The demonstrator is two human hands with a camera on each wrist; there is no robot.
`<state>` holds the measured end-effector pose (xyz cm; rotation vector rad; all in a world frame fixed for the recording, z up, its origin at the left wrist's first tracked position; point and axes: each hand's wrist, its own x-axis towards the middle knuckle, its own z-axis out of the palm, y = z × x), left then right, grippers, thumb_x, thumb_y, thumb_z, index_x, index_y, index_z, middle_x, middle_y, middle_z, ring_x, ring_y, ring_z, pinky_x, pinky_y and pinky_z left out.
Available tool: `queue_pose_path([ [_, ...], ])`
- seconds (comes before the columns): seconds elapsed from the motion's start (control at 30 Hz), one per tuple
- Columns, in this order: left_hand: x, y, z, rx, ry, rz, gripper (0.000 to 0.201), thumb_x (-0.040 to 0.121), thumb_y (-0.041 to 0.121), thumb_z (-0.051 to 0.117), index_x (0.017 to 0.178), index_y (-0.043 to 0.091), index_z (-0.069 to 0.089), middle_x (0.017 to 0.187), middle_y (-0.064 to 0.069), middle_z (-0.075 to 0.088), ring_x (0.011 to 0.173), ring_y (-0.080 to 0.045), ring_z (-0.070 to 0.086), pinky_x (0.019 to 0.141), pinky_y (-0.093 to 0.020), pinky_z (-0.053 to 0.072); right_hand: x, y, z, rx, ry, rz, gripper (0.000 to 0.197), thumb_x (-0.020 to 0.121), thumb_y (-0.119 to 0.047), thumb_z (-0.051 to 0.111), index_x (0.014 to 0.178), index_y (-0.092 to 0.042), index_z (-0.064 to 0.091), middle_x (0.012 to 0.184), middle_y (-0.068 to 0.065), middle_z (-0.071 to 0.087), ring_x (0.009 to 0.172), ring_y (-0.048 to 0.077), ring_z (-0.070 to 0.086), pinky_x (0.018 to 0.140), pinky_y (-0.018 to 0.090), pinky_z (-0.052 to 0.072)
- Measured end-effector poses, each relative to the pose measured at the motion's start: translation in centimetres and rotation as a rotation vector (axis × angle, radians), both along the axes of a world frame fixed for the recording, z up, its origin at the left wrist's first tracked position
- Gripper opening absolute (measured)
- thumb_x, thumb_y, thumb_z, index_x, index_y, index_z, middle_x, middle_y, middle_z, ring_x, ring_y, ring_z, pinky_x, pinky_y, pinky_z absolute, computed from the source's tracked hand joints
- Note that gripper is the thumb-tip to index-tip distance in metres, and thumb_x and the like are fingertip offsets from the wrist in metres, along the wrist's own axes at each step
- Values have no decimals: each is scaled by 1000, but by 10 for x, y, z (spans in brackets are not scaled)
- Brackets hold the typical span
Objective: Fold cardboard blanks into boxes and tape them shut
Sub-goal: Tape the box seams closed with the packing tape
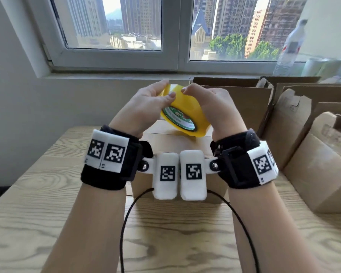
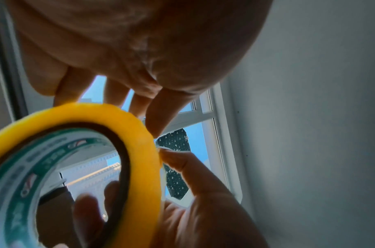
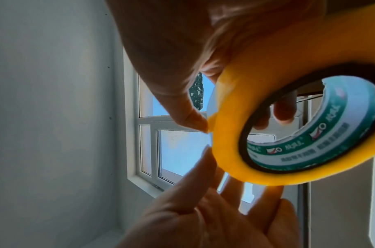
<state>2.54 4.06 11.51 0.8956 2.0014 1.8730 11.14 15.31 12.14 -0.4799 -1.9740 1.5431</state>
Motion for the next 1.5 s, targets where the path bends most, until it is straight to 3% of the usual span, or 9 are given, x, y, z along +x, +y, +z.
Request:
queue_pose_path([
  [0.07,0,0,5,-67,41,-16,52,97,19,58,147,16,44,144,-2,52,129,-13,50,103,-22,38,1,-1,0,-29,-20,-10,32,66,-46,66,81,-18,61,75,5,45,69,17,43,67,36,34],
  [0.2,11,-5,14,-102,-12,-101,53,94,25,64,143,20,48,131,2,60,104,-4,60,83,-12,47,13,-4,2,-140,21,-11,59,59,-45,65,90,5,67,78,7,52,73,21,50,70,38,38],
  [0.4,22,-2,15,-33,-185,-147,24,94,31,62,113,16,64,101,3,69,93,-14,62,89,-24,47,30,1,2,-169,15,-29,56,60,-48,63,99,-8,72,90,10,69,85,28,65,78,40,48],
  [0.53,25,-2,12,-64,-140,-187,23,93,24,62,114,14,67,103,0,70,99,-14,63,97,-25,45,38,-2,1,-115,-5,-9,69,65,-46,64,101,12,64,73,10,63,66,26,60,70,36,43],
  [0.7,33,1,9,-59,-19,-184,32,93,20,63,124,12,63,103,1,69,89,0,65,63,-4,47,42,-1,-1,-114,27,19,65,70,-39,61,107,14,63,78,15,63,64,22,61,69,33,44],
  [0.9,32,-2,2,-63,33,-202,60,72,36,79,126,15,63,117,-5,69,114,-20,63,101,-31,45,51,2,-7,-227,37,93,18,85,-27,59,75,-16,68,70,8,68,68,24,64,69,32,50],
  [1.13,43,-6,0,-101,-29,-213,35,72,39,72,97,15,68,86,8,75,78,2,69,69,-11,49,53,0,-9,-217,119,111,21,86,-24,58,68,-21,69,74,9,68,71,25,64,72,33,50],
  [1.27,45,-7,2,-40,31,-124,50,65,38,86,105,13,70,103,-6,75,101,-17,69,89,-25,49,52,-5,-5,-181,153,100,19,74,-30,61,78,-12,66,77,15,64,71,27,61,70,33,48],
  [1.5,42,-9,7,8,157,4,93,40,36,98,125,17,63,113,1,72,102,-13,70,93,-36,55,46,-11,1,-165,107,86,22,79,-28,63,81,-6,67,71,12,62,61,21,59,58,27,47],
])
